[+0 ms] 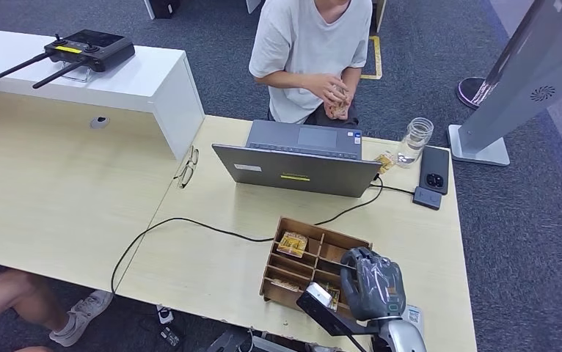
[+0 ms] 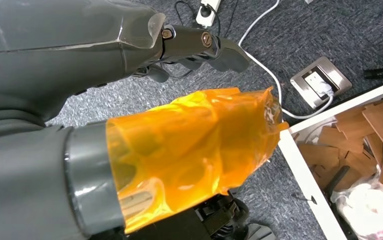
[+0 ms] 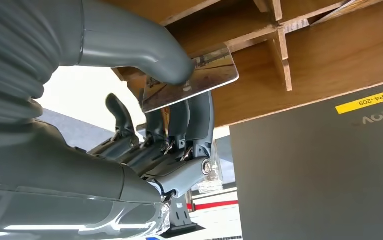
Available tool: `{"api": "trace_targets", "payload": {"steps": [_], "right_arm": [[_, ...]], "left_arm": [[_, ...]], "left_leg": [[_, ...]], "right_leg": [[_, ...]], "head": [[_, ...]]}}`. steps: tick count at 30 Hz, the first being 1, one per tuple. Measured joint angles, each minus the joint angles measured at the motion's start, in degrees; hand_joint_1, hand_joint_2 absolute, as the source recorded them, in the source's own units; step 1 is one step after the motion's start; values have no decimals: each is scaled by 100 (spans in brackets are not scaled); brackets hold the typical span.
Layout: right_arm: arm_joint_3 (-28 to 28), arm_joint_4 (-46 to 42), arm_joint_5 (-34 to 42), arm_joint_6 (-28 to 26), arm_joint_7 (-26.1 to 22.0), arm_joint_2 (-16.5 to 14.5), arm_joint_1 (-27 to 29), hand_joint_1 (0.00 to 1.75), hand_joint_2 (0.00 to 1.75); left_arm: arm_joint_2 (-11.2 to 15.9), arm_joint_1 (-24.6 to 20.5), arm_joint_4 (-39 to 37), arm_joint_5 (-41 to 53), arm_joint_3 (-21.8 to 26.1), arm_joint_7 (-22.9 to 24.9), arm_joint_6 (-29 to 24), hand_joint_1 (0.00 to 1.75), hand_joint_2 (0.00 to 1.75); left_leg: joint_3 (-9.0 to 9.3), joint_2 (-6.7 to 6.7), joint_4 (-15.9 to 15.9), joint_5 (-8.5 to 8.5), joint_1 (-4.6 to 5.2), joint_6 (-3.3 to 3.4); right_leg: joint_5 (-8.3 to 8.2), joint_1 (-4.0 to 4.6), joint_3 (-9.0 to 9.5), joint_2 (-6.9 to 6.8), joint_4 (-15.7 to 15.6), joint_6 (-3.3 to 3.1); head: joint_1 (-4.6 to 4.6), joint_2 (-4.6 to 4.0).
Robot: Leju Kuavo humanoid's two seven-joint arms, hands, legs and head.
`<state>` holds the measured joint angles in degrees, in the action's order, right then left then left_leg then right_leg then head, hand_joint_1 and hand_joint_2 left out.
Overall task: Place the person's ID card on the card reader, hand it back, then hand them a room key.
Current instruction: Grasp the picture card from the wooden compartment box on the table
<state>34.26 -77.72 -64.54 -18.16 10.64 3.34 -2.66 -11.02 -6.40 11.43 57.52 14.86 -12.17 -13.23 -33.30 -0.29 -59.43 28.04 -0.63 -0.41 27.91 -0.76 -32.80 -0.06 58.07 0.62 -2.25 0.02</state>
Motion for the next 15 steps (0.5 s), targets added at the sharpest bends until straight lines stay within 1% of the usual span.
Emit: {"api": "trace_targets", "payload": {"steps": [5,12,15], "right_arm": [[1,0,0,2,0,-4,-4,160,175],[1,-1,-6,-9,-9,-8,-5,172,175],[1,-4,20,-112,-91,-11,-1,175,175]], "left_arm": [[0,0,0,-10,-4,0,-1,0,0],[0,0,0,-19,-4,0,-2,0,0],[0,0,0,-46,-4,-1,-4,0,0]], "left_leg": [[0,0,0,0,0,0],[0,0,0,0,0,0],[0,0,0,0,0,0]], "right_leg": [[0,0,0,0,0,0],[0,0,0,0,0,0],[0,0,0,0,0,0]], "head": [[0,0],[0,0],[0,0]]}}
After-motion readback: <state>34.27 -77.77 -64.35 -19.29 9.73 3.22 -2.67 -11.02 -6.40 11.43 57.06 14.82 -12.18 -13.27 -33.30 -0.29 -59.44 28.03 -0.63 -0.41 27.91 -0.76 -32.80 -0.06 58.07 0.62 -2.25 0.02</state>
